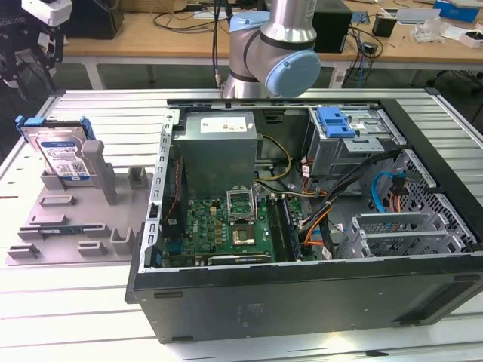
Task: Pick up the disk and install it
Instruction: 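Pick up the disk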
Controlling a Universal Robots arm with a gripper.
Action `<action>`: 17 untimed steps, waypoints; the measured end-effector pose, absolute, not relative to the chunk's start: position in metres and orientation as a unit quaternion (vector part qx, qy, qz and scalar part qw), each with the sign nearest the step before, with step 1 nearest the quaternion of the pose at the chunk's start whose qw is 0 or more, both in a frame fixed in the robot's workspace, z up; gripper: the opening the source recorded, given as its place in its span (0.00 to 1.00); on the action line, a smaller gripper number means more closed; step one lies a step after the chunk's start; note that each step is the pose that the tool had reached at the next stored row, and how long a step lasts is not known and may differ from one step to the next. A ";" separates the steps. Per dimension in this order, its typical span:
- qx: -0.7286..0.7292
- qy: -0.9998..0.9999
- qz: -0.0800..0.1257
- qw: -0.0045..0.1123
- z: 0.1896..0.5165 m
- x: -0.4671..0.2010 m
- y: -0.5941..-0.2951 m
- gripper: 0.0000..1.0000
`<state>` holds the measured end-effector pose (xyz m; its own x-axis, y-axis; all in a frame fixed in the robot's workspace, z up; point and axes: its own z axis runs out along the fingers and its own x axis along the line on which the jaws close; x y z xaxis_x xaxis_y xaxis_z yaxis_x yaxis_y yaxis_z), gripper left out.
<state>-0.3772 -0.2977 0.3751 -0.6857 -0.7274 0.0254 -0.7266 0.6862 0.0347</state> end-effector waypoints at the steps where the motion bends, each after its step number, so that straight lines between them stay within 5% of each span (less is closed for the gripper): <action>1: 0.408 -0.913 -0.010 0.019 0.375 -0.377 -0.298 0.50; 17: 0.566 -0.824 -0.005 0.021 0.373 -0.377 -0.298 0.50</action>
<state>-0.3773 -0.2977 0.3735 -0.3576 -0.9334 0.0286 -0.9330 0.3585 0.0326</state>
